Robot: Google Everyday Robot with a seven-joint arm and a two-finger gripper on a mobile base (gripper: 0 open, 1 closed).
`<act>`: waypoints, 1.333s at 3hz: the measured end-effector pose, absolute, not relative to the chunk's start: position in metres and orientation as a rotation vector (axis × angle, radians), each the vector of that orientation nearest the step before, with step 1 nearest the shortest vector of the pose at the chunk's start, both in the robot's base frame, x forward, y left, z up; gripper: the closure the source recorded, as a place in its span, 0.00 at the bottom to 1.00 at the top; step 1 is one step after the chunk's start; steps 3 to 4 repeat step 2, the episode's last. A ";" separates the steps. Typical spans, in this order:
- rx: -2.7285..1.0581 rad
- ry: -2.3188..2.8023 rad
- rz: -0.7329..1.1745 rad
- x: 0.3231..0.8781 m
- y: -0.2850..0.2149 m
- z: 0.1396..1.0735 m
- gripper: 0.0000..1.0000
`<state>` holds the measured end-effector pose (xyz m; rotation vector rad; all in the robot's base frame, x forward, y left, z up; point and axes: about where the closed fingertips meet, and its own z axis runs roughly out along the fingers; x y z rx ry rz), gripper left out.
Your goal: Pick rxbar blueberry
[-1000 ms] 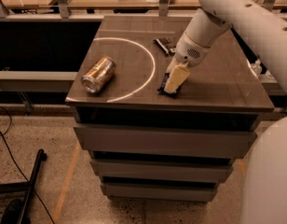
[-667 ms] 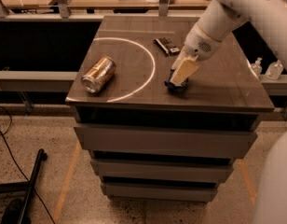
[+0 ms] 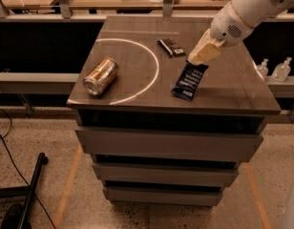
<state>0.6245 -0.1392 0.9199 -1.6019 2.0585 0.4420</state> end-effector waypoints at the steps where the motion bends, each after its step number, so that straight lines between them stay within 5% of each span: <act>1: -1.545 2.038 0.469 0.626 -0.147 0.927 1.00; 4: -1.542 2.036 0.472 0.626 -0.147 0.928 1.00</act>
Offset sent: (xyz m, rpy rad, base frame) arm 0.0009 -0.0070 0.0069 0.0451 -0.0135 -0.0214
